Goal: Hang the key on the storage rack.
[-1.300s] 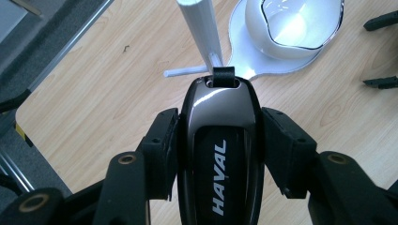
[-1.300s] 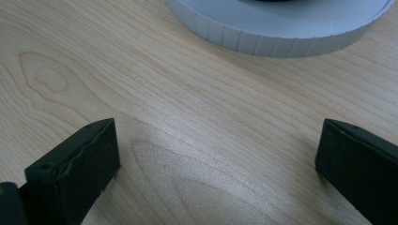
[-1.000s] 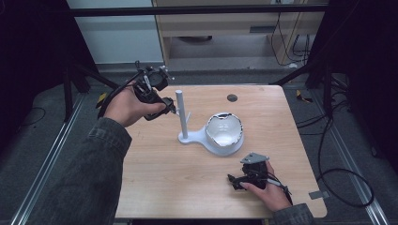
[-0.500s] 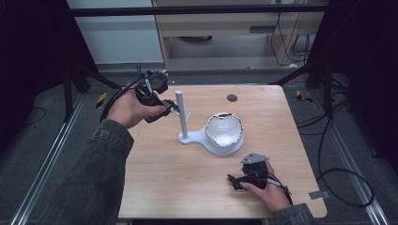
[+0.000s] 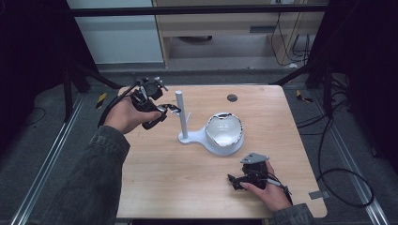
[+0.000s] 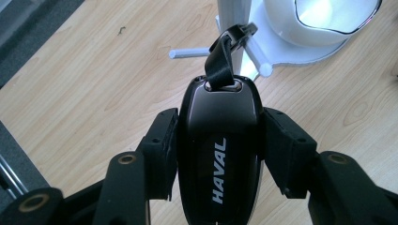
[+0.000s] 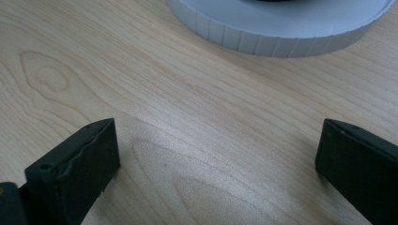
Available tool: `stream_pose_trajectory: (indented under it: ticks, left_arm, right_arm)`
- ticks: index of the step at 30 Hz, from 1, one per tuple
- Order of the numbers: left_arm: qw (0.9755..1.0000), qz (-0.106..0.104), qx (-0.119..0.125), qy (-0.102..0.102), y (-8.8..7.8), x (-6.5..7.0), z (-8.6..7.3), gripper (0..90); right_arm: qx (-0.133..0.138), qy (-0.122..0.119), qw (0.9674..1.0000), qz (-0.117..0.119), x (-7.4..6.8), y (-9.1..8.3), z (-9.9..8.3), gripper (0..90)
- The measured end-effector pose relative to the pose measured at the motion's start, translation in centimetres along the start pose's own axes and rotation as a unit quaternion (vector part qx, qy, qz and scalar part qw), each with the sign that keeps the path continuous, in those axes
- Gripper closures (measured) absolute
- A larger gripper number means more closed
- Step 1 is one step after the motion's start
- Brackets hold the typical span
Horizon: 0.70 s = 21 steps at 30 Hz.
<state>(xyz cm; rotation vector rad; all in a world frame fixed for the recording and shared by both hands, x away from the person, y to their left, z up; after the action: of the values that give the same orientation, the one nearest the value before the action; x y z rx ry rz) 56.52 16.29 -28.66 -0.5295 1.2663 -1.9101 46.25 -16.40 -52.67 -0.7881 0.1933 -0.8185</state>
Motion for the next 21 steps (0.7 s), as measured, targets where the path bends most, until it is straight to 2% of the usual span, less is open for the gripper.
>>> stream_pose_trajectory:
  ticks: [11,21]
  left_arm:
    - [0.9999,-0.010,0.008,-0.011,1.9,-0.2,-1.5,48.7]
    - [0.9986,-0.023,0.042,-0.024,3.8,0.1,-2.9,48.7]
  right_arm:
    - [0.000,0.000,1.0000,0.000,0.0,0.0,0.0,0.5]
    - [0.000,0.000,1.0000,0.000,0.0,0.0,0.0,0.5]
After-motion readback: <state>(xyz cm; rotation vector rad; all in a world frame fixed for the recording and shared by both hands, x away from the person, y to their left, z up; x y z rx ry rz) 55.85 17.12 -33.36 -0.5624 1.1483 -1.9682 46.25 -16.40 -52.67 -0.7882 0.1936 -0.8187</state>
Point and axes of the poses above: each handheld gripper's, and its own axes: y roughly forward along the jaws, z roughly out of its top, x roughly to its right, the point moved 2 cm from there along y, roughly forward along the jaws, and after that the axes turned 10 degrees about -y, right-handed, at the moved point
